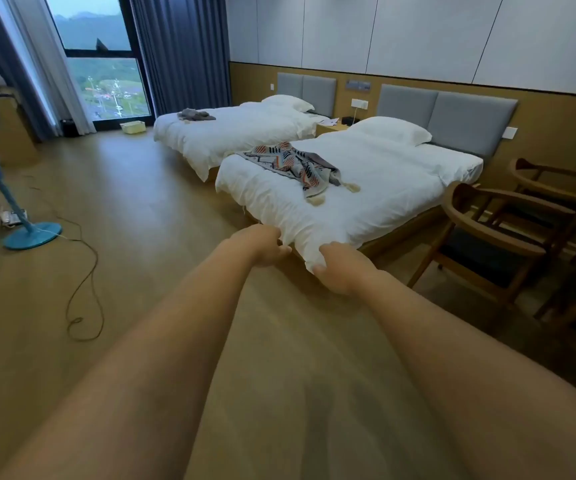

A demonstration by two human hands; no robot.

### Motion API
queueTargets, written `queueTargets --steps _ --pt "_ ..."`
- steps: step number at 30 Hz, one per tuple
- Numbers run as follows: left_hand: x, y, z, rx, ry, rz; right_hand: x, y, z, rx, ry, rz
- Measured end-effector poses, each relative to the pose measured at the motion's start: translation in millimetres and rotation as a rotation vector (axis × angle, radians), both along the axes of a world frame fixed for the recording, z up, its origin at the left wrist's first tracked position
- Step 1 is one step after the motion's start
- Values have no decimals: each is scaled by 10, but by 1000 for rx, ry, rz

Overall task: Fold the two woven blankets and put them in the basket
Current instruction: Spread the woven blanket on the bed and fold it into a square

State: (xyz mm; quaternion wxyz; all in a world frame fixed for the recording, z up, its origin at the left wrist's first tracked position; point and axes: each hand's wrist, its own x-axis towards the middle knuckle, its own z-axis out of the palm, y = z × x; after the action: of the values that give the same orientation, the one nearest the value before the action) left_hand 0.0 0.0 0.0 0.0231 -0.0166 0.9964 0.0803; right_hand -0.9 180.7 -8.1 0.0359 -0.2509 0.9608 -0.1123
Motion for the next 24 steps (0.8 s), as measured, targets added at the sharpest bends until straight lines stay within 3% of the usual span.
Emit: queueTargets --steps 24 --pt "-3897 -1845 -49 -48 -87 -16 -3931 -1851 -212 79 -34 -81"
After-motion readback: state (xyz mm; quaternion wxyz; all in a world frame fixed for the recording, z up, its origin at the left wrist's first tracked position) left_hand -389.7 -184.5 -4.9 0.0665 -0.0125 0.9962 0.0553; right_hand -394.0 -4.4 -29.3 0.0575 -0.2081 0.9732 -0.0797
